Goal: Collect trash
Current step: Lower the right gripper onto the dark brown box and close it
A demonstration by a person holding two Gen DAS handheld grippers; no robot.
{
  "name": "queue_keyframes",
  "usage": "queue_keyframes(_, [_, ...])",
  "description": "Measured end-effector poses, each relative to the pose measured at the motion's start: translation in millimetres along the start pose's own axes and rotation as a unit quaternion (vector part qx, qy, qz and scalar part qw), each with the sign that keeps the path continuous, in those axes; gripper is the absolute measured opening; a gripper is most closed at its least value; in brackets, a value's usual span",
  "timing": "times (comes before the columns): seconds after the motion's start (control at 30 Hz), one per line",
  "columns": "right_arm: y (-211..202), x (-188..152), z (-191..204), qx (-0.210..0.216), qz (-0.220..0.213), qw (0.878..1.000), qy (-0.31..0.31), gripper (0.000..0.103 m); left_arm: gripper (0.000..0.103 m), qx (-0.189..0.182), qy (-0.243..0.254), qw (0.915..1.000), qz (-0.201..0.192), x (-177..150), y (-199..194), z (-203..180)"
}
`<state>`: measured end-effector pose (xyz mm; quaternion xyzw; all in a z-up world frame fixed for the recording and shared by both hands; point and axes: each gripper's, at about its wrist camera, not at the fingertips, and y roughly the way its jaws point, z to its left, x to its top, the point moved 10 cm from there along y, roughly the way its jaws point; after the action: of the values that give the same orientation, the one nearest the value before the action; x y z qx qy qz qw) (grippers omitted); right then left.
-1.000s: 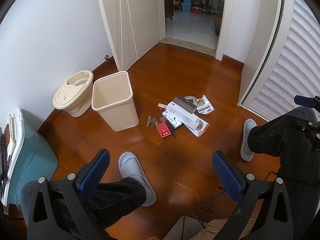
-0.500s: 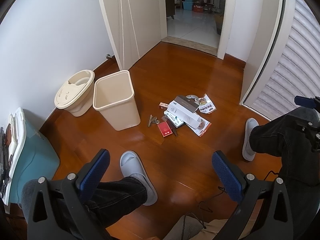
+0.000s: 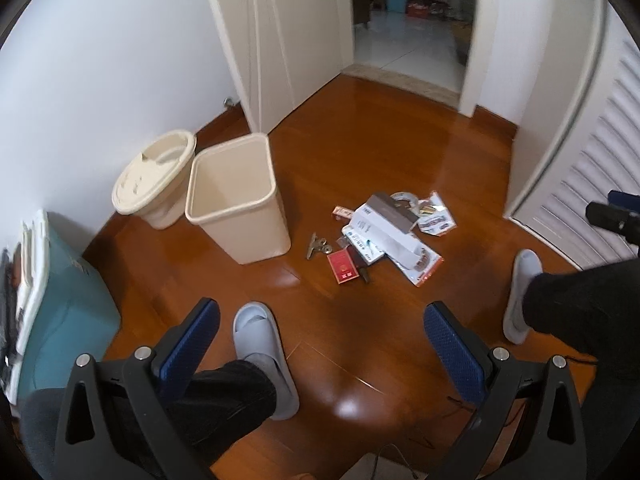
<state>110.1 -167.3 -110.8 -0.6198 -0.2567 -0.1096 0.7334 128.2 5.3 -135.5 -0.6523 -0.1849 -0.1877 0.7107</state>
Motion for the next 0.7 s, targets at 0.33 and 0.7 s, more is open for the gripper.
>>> queue_keyframes(0.33, [210.3, 51.5, -9.9, 0.001, 0.097, 0.995, -0.014, 0.103, 0.103, 0.055, -0.112, 0.9909, 0.050, 23.8, 110.5, 30.5])
queue_keyframes(0.7, [440.0, 64.9, -34.3, -0.020, 0.188, 0.971, -0.148, 0.103, 0.103, 0.092, -0.162, 0.9745, 0.126, 11.2, 231.9, 21.7])
